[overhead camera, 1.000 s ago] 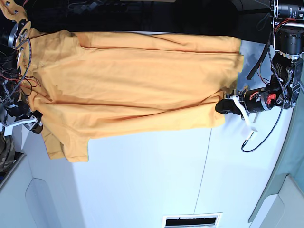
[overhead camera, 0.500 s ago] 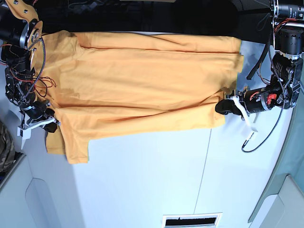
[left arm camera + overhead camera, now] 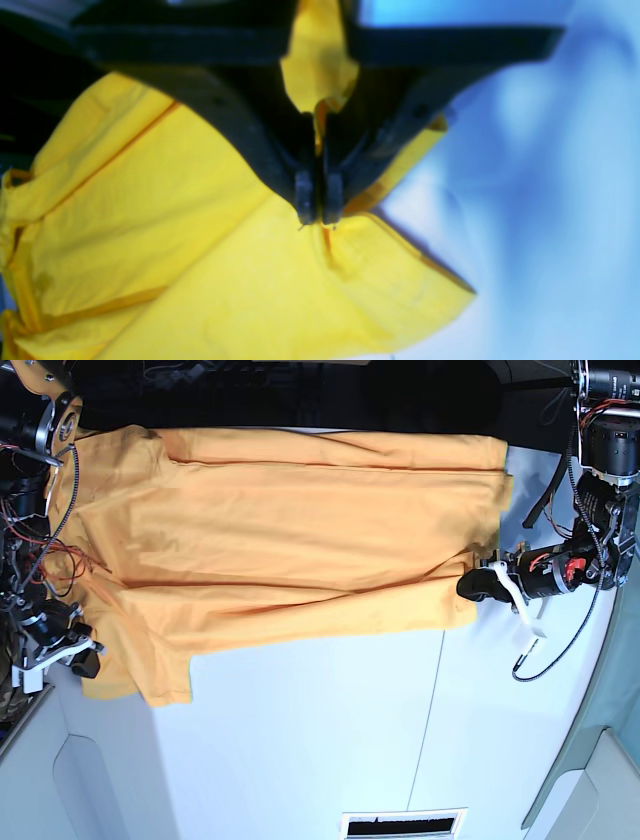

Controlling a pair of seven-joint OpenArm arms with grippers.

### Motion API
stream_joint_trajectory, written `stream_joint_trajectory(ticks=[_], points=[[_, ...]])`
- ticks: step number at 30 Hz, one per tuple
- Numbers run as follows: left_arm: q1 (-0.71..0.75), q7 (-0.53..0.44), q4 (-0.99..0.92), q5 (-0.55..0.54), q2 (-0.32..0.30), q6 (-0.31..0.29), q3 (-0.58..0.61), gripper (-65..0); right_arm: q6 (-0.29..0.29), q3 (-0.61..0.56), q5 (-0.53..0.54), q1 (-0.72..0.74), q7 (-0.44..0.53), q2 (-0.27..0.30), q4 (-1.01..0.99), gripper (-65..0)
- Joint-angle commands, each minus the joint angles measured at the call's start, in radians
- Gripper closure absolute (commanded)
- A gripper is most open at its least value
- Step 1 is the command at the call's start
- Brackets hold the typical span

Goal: Layout the t-shirt on the table in an organized manner, then fold the t-shirt properly
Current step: 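Lift the hem with both grippers and fold it toward the collar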

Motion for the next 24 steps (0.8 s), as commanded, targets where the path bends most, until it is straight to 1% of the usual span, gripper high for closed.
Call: stream_joint_trajectory(ticks=[1, 2, 4, 6, 9, 11, 15, 18, 20, 24], points=[[-0.021, -0.010, 0.017, -0.026, -0.027, -0.012, -0.006, 0.0, 0.008, 0.003, 0.038, -0.004, -0.016, 0.028, 0.066, 0.0], [-0.021, 0.003, 0.018, -0.039, -0.034, -0.012, -0.006, 0.0, 0.008, 0.003, 0.063, -0.026, -0.051, 0.034, 0.118, 0.0], [-0.021, 0.073, 0.037, -0.076, -0.044, -0.012, -0.006, 0.0, 0.008, 0.003, 0.109, -0.082, -0.115, 0.050, 0.221, 0.0], [-0.020, 0.149, 0.070, -0.127, -0.053, -0.012, -0.006, 0.0, 0.008, 0.003, 0.148, -0.152, -0.144, 0.067, 0.314, 0.0], [-0.012, 0.217, 0.134, -0.209, -0.076, -0.012, -0.006, 0.0, 0.008, 0.011, 0.205, -0.270, -0.144, 0.094, 0.447, 0.0], [-0.002, 0.246, 0.171, -0.248, -0.097, -0.012, -0.006, 0.0, 0.008, 0.035, 0.226, -0.350, -0.146, 0.096, 0.535, 0.0], [0.037, 0.270, 0.206, -0.285, -0.137, -0.012, -0.006, 0.0, 0.007, 0.079, 0.255, -0.507, -0.154, 0.095, 0.681, 0.0], [0.051, 0.299, 0.208, -0.319, -0.155, -0.012, -0.006, 0.0, 0.006, 0.098, 0.255, -0.594, -0.154, 0.093, 0.754, 0.0], [0.051, 0.339, 0.208, -0.354, -0.163, -0.012, -0.006, 0.0, 0.006, 0.106, 0.256, -0.647, -0.154, 0.093, 0.796, 0.0], [0.061, 0.451, 0.208, -0.443, -0.166, -0.012, -0.006, 0.0, 0.006, 0.110, 0.256, -0.750, -0.148, 0.092, 0.863, 0.0]])
